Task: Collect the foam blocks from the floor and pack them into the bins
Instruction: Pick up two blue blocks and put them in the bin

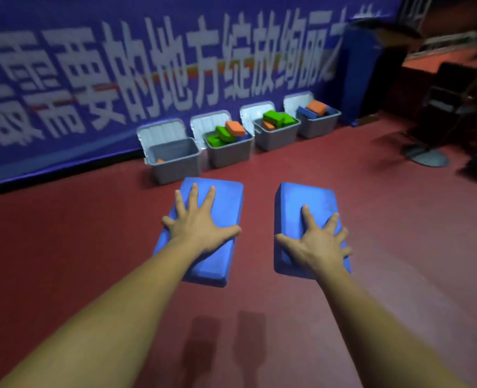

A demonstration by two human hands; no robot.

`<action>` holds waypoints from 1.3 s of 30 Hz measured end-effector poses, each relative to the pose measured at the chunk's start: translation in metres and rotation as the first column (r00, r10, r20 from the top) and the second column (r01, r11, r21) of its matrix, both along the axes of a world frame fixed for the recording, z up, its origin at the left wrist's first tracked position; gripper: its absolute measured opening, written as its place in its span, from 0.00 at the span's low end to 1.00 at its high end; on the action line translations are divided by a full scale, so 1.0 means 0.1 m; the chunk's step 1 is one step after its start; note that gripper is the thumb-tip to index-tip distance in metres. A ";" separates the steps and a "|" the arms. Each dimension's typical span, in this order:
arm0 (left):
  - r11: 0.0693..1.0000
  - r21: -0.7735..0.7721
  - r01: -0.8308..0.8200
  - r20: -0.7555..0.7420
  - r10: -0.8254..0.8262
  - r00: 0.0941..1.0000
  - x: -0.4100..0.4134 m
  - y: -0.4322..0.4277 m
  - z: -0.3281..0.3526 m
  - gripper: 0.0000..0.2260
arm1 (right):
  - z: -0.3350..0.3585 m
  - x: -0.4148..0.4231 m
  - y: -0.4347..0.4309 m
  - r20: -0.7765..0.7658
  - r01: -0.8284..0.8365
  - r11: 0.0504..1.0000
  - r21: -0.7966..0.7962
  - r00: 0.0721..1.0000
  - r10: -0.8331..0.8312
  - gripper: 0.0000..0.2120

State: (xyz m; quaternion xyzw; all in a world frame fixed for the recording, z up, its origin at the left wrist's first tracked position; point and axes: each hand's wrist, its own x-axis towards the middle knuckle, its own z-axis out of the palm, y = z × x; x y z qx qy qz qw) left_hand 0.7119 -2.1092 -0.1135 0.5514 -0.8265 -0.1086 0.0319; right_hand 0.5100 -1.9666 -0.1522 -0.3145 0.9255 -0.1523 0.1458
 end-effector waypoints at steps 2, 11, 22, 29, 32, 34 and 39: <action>0.998 0.017 -0.068 -0.002 0.068 0.998 0.12 -0.48 0.03 0.52 | 0.07 0.03 -0.57 -0.004 -0.064 0.998 0.023 0.998 0.064 0.49; 0.946 0.133 -0.294 -0.042 0.302 0.952 -0.40 -2.27 -0.23 0.52 | 0.00 -0.74 -2.54 -0.099 -0.230 0.969 0.096 0.966 0.239 0.49; 0.829 0.159 -0.537 -0.095 0.554 0.827 -1.35 -4.25 -0.03 0.53 | 0.20 -1.81 -5.25 -0.107 -0.481 0.865 0.144 0.861 0.497 0.50; 0.827 0.157 -0.540 -0.109 0.558 0.823 -1.52 -6.11 -0.22 0.53 | 0.01 -1.88 -7.09 -0.052 -0.501 0.859 0.110 0.860 0.508 0.49; 0.820 0.195 -0.537 -0.158 0.567 0.808 -1.56 -6.93 -0.31 0.53 | -0.08 -1.85 -7.86 0.016 -0.454 0.887 0.083 0.891 0.454 0.49; 0.824 0.228 -0.518 -0.179 0.558 0.810 -1.57 -7.38 -0.33 0.53 | -0.11 -1.81 -8.30 0.072 -0.423 0.902 0.084 0.905 0.418 0.51; 0.803 0.301 -0.513 -0.267 0.588 0.763 -1.53 -8.48 -0.43 0.52 | -0.18 -1.73 -9.32 0.126 -0.400 0.915 0.054 0.912 0.391 0.51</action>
